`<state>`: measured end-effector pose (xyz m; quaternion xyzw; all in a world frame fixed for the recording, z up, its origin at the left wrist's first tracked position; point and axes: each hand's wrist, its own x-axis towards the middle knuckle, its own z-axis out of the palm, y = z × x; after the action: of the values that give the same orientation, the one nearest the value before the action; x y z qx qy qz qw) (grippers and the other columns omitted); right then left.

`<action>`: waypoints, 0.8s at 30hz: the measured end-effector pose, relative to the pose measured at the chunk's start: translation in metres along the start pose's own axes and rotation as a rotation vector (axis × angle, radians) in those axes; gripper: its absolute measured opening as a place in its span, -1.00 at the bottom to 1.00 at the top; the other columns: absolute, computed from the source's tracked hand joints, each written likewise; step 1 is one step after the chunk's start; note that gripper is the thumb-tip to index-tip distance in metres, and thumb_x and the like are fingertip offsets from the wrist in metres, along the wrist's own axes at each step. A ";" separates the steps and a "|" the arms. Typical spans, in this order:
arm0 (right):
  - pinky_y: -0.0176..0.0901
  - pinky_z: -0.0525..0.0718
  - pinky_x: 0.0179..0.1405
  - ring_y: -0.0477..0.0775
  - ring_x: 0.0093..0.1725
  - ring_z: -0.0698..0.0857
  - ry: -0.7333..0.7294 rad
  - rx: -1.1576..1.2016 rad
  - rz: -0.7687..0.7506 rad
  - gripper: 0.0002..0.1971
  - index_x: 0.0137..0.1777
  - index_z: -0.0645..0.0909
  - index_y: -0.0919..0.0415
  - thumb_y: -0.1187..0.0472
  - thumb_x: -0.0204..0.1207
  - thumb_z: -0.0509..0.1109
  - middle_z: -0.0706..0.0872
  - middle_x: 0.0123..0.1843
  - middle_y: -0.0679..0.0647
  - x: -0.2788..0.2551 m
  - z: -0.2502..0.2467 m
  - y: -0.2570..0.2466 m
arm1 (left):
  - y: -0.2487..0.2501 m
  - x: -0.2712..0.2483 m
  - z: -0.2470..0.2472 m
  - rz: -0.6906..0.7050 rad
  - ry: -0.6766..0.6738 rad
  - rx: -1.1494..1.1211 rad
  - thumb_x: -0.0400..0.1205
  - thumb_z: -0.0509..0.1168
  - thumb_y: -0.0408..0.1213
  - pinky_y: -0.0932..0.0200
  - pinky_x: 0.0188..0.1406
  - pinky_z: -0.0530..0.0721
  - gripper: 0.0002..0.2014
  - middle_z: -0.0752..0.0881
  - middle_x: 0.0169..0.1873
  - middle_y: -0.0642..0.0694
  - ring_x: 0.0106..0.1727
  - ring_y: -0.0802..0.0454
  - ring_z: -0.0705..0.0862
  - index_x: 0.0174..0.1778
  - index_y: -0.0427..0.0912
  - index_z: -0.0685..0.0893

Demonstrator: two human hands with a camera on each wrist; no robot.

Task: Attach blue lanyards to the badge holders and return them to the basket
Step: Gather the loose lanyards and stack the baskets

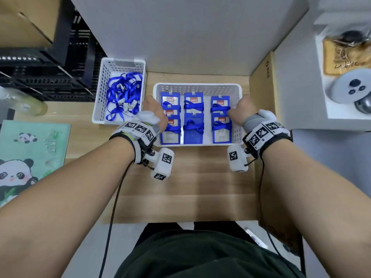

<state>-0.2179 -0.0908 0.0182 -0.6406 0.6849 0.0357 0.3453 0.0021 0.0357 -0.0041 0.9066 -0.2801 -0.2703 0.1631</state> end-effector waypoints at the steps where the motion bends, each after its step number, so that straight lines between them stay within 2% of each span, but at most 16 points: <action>1: -0.08 0.54 0.08 0.24 0.37 0.58 0.038 0.024 -0.023 -0.44 0.45 0.30 0.32 0.25 0.52 0.44 0.48 0.45 0.25 0.005 -0.005 -0.004 | 0.004 0.010 0.001 0.030 -0.038 -0.012 0.58 0.23 -0.44 -0.05 0.08 0.51 -0.59 0.55 0.24 -0.49 0.23 -0.40 0.57 0.34 -0.51 0.39; 3: -0.16 0.46 0.06 0.20 0.42 0.53 0.090 0.040 -0.058 -0.39 0.52 0.26 0.31 0.26 0.53 0.45 0.40 0.50 0.24 0.018 -0.014 -0.011 | 0.021 0.021 0.001 0.084 0.020 0.082 0.64 0.21 -0.36 -0.10 0.20 0.55 -0.62 0.55 0.27 -0.42 0.23 -0.33 0.58 0.34 -0.47 0.42; 6: -0.11 0.50 0.16 0.20 0.44 0.50 0.120 0.025 -0.070 -0.34 0.57 0.23 0.26 0.25 0.53 0.44 0.37 0.51 0.24 0.044 -0.022 -0.020 | 0.053 0.030 -0.004 0.103 0.041 0.175 0.68 0.20 -0.29 0.01 0.21 0.52 -0.59 0.44 0.38 -0.28 0.26 -0.17 0.55 0.43 -0.36 0.36; 10: -0.01 0.56 0.24 0.24 0.40 0.54 0.110 -0.034 -0.048 -0.32 0.57 0.24 0.23 0.20 0.51 0.46 0.38 0.50 0.23 0.078 -0.018 -0.022 | 0.074 0.057 0.005 0.124 -0.004 0.220 0.68 0.18 -0.32 -0.06 0.27 0.48 -0.61 0.43 0.37 -0.28 0.32 -0.19 0.50 0.42 -0.32 0.37; 13: 0.00 0.55 0.30 0.24 0.43 0.51 0.090 -0.053 -0.006 -0.30 0.60 0.22 0.23 0.20 0.52 0.45 0.35 0.53 0.23 0.098 -0.015 -0.021 | 0.082 0.074 0.020 0.104 -0.051 0.187 0.65 0.19 -0.39 -0.02 0.27 0.49 -0.61 0.44 0.38 -0.27 0.30 -0.20 0.52 0.42 -0.31 0.40; 18: 0.04 0.56 0.31 0.25 0.44 0.51 0.072 -0.076 0.013 -0.30 0.60 0.21 0.21 0.18 0.52 0.45 0.38 0.52 0.22 0.121 -0.007 -0.015 | 0.079 0.086 0.028 0.162 -0.144 0.135 0.62 0.17 -0.46 -0.05 0.32 0.44 -0.58 0.44 0.41 -0.39 0.39 -0.33 0.47 0.43 -0.37 0.42; 24: 0.12 0.57 0.38 0.29 0.41 0.53 0.064 -0.074 0.032 -0.26 0.60 0.20 0.18 0.16 0.48 0.46 0.38 0.50 0.22 0.138 0.000 -0.012 | 0.080 0.096 0.036 0.186 -0.191 0.121 0.60 0.16 -0.51 -0.01 0.38 0.39 -0.52 0.38 0.47 -0.38 0.46 -0.32 0.41 0.49 -0.36 0.38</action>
<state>-0.1986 -0.2110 -0.0483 -0.6428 0.7038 0.0460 0.2988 0.0149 -0.0897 -0.0357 0.8550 -0.3931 -0.3215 0.1052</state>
